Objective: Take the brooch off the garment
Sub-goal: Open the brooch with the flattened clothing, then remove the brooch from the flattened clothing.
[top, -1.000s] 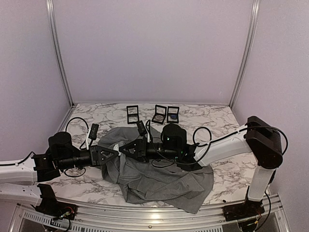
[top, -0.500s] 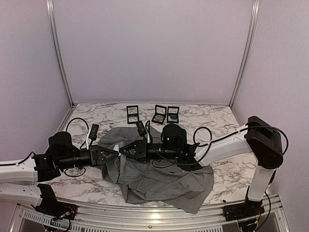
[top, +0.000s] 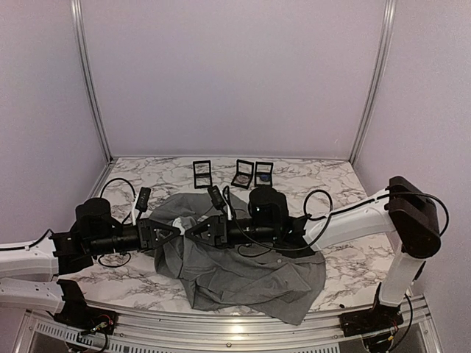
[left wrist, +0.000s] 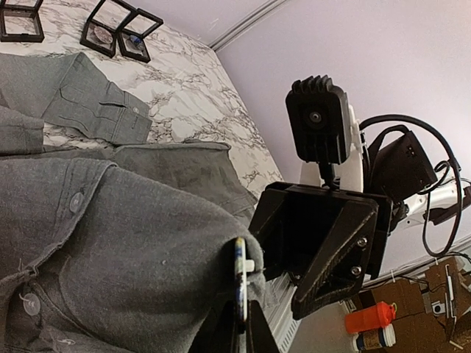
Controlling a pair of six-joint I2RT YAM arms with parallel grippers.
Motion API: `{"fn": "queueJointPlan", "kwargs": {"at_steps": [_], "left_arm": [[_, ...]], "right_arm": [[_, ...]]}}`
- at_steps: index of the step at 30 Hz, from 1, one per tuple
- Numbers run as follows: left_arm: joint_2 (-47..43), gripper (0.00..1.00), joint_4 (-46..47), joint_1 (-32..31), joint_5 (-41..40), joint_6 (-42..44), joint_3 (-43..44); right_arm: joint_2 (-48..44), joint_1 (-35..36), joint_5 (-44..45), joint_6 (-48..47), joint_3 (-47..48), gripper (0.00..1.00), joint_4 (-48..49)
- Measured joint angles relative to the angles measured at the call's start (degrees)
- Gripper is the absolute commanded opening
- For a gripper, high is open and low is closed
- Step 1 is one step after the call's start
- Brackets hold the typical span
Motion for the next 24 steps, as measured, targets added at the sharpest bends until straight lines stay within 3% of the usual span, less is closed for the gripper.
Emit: {"fn": "queueJointPlan", "kwargs": {"at_steps": [13, 24], "left_arm": [[4.9, 0.0, -7.9, 0.7, 1.1, 3.1, 8.2], [13.0, 0.0, -16.5, 0.7, 3.0, 7.0, 17.6]], "right_arm": [[-8.5, -0.5, 7.4, -16.0, 0.0, 0.42, -15.6], [-10.1, 0.6, 14.3, -27.9, 0.1, 0.41, -20.1]]}}
